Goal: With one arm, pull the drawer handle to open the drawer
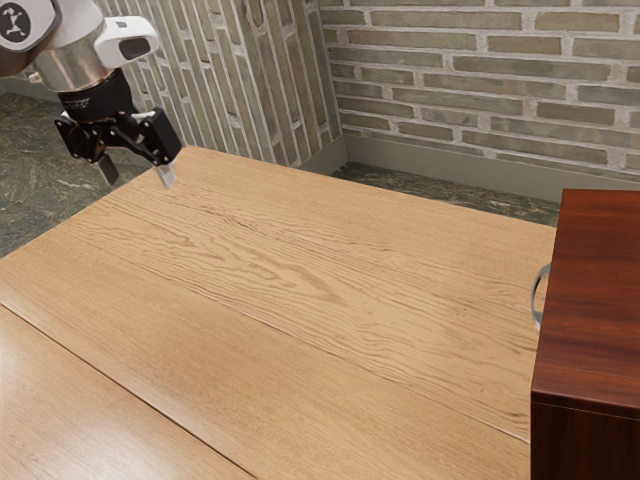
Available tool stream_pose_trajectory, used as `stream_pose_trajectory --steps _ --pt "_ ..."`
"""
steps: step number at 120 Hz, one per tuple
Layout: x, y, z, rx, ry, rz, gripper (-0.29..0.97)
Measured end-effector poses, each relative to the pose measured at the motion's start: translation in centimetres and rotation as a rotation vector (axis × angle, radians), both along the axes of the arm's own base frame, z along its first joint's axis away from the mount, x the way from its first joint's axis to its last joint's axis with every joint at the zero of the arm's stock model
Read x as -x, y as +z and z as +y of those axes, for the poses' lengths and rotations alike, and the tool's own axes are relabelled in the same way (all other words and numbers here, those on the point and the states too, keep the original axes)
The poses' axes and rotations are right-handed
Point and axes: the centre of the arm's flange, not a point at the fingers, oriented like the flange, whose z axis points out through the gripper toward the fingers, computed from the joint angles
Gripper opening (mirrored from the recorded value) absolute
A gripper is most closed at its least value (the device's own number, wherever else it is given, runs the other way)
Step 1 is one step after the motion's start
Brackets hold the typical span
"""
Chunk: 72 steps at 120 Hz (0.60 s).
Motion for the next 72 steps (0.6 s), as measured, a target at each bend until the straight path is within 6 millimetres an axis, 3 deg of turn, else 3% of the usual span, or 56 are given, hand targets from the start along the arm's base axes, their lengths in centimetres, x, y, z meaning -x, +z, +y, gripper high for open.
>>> stream_pose_trajectory --steps 34,40,46,54,62,72 --pt "0.5 0.0 1.9 -0.004 0.041 -0.003 0.66" --pt "1.2 2.3 1.6 -0.016 0.04 -0.044 0.66" --pt "2.5 6.7 0.8 -0.04 0.034 -0.124 0.66" --pt "3.0 8.7 -1.1 -0.05 0.006 -0.156 0.66" --pt "2.0 8.6 -4.0 -0.046 -0.05 -0.147 0.66" --pt "-0.7 6.2 -7.5 -0.035 -0.12 -0.095 0.66"
